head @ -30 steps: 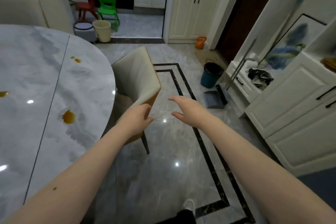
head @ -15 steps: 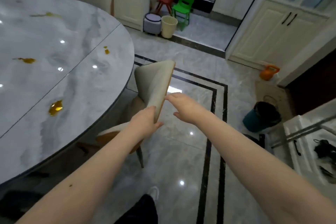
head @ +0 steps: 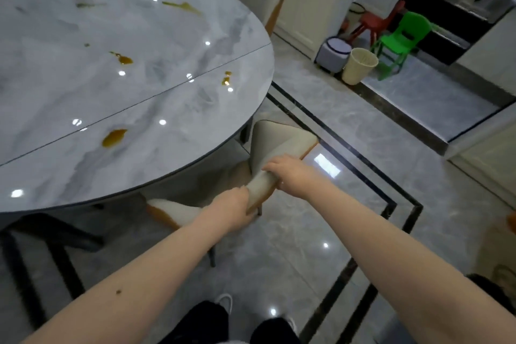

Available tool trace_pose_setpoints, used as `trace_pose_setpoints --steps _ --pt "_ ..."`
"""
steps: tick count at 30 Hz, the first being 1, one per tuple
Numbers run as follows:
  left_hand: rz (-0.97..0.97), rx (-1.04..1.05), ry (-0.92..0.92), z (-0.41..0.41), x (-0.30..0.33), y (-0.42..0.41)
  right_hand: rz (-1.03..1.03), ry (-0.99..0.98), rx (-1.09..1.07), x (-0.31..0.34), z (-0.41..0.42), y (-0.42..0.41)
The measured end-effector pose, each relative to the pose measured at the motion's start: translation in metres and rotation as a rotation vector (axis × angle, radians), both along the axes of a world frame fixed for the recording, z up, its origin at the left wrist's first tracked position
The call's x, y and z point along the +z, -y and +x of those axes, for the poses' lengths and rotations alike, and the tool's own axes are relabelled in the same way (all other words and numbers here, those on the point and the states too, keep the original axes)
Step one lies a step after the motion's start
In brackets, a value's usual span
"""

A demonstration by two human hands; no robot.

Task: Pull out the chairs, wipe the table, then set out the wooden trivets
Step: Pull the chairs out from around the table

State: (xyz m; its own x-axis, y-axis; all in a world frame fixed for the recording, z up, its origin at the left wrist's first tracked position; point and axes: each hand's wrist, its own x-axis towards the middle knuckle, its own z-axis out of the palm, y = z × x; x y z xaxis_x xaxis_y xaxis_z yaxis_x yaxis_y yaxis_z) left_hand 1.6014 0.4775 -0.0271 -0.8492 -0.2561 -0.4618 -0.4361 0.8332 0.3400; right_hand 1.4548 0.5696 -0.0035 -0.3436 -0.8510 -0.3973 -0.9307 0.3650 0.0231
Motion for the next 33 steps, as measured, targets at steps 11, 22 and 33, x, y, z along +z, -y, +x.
trace_pose_setpoints --steps 11,22,33 --pt "-0.198 0.395 0.242 -0.028 -0.003 -0.043 0.004 0.099 0.310 -0.018 -0.063 -0.008" --pt "-0.190 0.496 0.251 -0.027 0.005 -0.058 -0.014 0.036 0.398 -0.018 -0.059 -0.021" --pt "-0.207 0.498 0.247 -0.024 0.002 -0.064 0.002 0.030 0.415 -0.021 -0.060 -0.027"
